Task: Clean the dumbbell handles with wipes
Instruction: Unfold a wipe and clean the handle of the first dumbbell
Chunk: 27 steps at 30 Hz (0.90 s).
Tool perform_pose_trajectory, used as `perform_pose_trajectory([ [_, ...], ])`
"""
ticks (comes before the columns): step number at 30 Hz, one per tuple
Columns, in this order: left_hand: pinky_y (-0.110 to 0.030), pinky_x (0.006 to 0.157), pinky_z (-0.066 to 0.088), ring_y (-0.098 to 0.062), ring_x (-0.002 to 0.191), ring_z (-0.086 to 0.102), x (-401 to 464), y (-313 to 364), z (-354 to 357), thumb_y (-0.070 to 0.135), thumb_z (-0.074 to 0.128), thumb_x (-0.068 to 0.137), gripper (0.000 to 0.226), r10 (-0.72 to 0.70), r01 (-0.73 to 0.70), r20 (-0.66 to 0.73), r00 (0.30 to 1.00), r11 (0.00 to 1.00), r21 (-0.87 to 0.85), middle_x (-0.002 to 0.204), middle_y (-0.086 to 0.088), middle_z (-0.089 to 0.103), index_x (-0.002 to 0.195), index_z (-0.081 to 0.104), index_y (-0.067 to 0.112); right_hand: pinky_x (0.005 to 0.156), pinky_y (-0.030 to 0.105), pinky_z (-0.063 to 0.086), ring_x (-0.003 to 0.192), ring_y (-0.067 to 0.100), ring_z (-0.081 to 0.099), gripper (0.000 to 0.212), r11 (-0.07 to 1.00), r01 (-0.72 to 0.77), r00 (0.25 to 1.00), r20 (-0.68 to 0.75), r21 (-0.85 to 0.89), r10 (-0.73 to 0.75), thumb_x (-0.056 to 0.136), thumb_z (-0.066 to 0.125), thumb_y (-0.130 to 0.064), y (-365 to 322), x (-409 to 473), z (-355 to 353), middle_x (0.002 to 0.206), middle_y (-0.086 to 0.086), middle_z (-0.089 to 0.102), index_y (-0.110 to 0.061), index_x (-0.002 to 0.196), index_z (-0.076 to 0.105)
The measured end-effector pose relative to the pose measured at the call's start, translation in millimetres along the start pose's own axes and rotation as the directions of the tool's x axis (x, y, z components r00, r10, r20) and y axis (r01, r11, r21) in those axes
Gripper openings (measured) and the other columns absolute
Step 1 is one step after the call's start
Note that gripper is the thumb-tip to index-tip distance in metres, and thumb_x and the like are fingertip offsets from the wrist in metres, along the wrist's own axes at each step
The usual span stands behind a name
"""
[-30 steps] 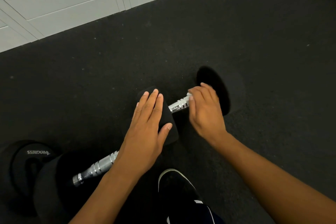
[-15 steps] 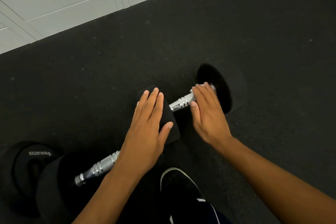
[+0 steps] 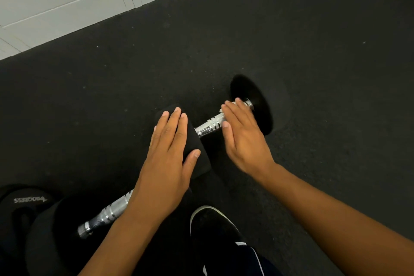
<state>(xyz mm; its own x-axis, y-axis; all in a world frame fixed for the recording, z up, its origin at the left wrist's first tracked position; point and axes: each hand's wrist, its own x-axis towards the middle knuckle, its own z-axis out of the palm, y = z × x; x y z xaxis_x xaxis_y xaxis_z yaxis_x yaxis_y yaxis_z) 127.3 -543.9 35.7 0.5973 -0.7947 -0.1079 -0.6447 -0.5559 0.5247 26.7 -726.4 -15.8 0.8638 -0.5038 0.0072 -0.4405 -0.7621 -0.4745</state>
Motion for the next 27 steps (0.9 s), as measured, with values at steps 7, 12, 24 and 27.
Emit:
perform_pose_trajectory([
  [7,-0.033,0.123,0.007,0.000,0.152,-0.015,-2,7,-7,0.037,0.041,0.100,0.068,-0.030,0.032,0.032,0.999,0.998,-0.051,0.165,0.014,-0.005,0.156,0.004,0.025,0.125,0.038,0.027,0.151,0.017,0.032,0.047,0.989,0.085,0.996,-0.049,0.121,-0.079,0.104,0.042,-0.019,-10,-16,-4,0.156,0.007,0.046,-0.005,0.148,0.049],
  [12,-0.050,0.123,0.021,-0.030,0.155,0.012,2,26,-6,0.014,0.043,0.101,0.055,0.060,-0.051,-0.061,0.996,0.990,0.128,0.165,-0.014,0.023,0.154,0.031,0.005,0.120,0.038,0.035,0.144,0.018,0.043,0.051,0.983,0.014,0.987,-0.160,0.182,0.015,0.093,0.051,0.005,1,-14,-16,0.149,0.007,0.053,-0.004,0.143,0.054],
  [24,-0.051,0.126,0.000,-0.040,0.152,-0.015,59,94,67,0.018,0.022,0.106,0.064,-0.144,0.038,0.228,0.963,0.909,0.415,0.162,-0.029,-0.018,0.154,-0.015,-0.006,0.115,0.046,0.039,0.137,0.027,0.050,0.038,0.976,0.132,0.923,-0.338,-0.174,-0.185,0.096,0.049,-0.005,14,24,-53,0.133,0.009,0.066,-0.004,0.131,0.065],
  [27,-0.058,0.123,-0.004,-0.046,0.152,-0.008,60,105,60,0.024,0.022,0.107,0.068,-0.264,0.068,0.285,0.922,0.832,0.551,0.161,-0.035,-0.014,0.150,-0.017,-0.012,0.119,0.050,0.033,0.142,0.029,0.045,0.042,0.972,0.086,0.946,-0.287,-0.219,-0.148,0.095,0.048,-0.006,22,32,-45,0.141,0.010,0.060,-0.004,0.135,0.061],
])
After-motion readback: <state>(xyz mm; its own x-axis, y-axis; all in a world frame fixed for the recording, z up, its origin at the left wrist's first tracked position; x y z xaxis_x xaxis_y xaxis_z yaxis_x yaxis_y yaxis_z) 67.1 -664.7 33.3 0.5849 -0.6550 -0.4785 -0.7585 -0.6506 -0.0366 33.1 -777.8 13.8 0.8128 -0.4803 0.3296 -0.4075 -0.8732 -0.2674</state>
